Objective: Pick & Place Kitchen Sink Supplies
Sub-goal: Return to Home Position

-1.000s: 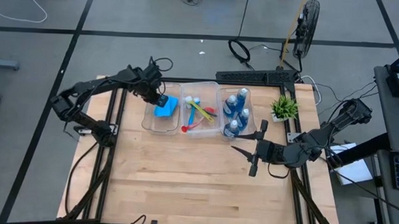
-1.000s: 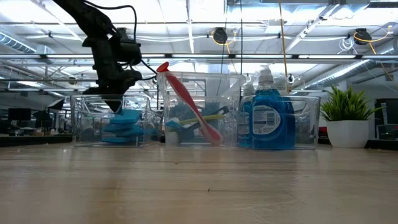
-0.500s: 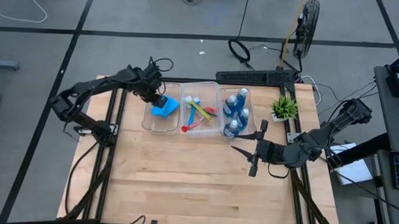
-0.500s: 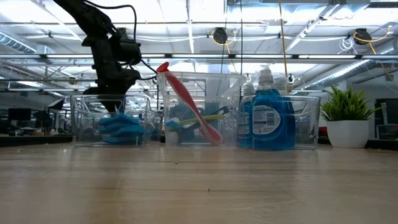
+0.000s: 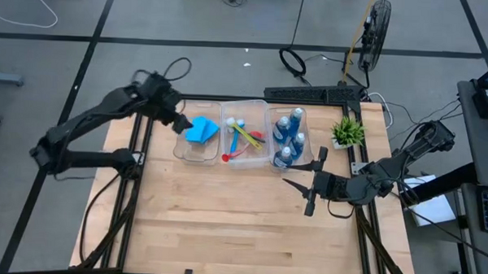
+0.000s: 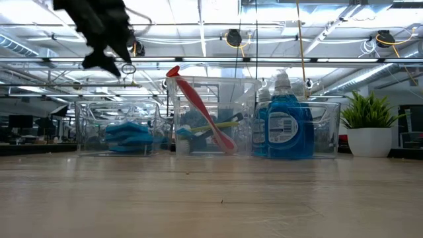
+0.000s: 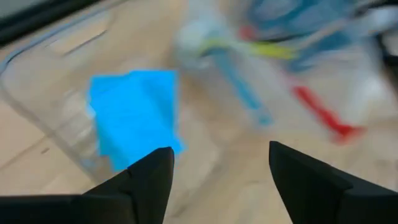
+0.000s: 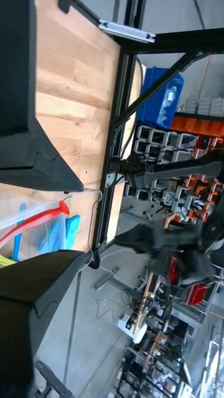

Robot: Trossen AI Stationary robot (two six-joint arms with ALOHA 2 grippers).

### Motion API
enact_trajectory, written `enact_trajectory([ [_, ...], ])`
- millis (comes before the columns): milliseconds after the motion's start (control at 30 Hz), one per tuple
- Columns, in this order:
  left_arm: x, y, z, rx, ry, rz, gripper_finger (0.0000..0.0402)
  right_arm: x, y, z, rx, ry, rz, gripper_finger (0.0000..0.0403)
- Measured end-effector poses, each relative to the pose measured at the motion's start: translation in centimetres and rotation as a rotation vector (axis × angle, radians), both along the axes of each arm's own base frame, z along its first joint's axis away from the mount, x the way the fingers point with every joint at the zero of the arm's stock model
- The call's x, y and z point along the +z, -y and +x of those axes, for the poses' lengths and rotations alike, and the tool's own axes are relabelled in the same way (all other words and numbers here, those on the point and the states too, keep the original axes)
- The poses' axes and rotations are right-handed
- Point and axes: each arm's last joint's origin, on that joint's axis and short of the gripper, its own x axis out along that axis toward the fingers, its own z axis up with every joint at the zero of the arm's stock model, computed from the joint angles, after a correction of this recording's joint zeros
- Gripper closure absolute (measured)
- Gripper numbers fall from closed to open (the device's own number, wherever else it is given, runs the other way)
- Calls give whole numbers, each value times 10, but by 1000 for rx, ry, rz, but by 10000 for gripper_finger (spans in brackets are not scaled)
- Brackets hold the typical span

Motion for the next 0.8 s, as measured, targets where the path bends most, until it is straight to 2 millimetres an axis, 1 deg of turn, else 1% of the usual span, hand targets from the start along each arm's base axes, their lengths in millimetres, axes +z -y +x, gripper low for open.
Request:
enact_trajectory([
  [100, 20, 20, -13, -56, 124, 45, 133, 0, 0, 0, 5, -9, -34, 250],
  [167, 31, 32, -23, -61, 195, 84, 134, 0, 0, 0, 7, -13, -49, 250],
  [267, 44, 50, -37, -84, 286, 150, 138, 0, 0, 0, 4, -13, -57, 250],
  [367, 56, 64, -51, -125, 380, 227, 143, 3, 3, -3, -44, -11, -98, 250],
  [467, 64, 76, -62, -152, 456, 283, 143, 8, 9, -9, -130, 13, -95, 250],
  [600, 69, 89, -78, -208, 514, 362, 136, 17, 18, -20, -252, 81, -13, 250],
  [667, 71, 94, -84, -237, 535, 404, 133, 21, 23, -27, -263, 91, -2, 250],
  [800, 74, 104, -100, -261, 581, 478, 133, 23, 33, -43, -193, 61, 25, 250],
])
